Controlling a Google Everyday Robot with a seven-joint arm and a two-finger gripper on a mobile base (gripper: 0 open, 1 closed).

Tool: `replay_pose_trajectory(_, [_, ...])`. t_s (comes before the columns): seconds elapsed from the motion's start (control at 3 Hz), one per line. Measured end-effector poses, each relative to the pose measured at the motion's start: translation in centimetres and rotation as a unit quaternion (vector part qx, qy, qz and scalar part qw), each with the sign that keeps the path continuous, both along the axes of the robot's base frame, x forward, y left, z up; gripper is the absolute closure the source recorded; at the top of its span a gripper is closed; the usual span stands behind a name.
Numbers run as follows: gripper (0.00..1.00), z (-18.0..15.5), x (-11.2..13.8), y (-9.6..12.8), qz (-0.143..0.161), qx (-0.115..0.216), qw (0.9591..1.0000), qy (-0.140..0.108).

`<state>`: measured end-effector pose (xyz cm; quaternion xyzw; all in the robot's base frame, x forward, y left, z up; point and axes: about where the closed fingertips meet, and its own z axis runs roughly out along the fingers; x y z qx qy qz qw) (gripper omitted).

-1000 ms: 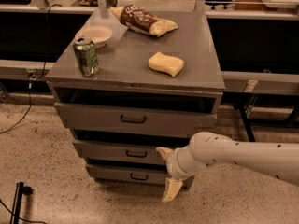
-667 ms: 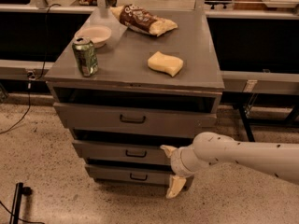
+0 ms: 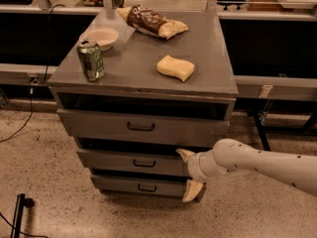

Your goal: Open middle drawer

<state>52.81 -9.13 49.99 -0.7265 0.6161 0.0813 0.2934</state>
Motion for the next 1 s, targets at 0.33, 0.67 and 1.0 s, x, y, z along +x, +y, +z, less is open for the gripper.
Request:
replay_pose_trajectory(0.33, [0.00,-1.8,1.6,-0.8,-0.001,-0.002,0.9999,-0.011])
replay_pose_trajectory(0.67, [0.00,-3.7,2.8,-1.4,-0.004,-0.003,0.9998,-0.019])
replay_pose_trajectory(1.0, [0.00,-5.1,3.5,-1.8,-0.009,-0.003,0.9996,-0.028])
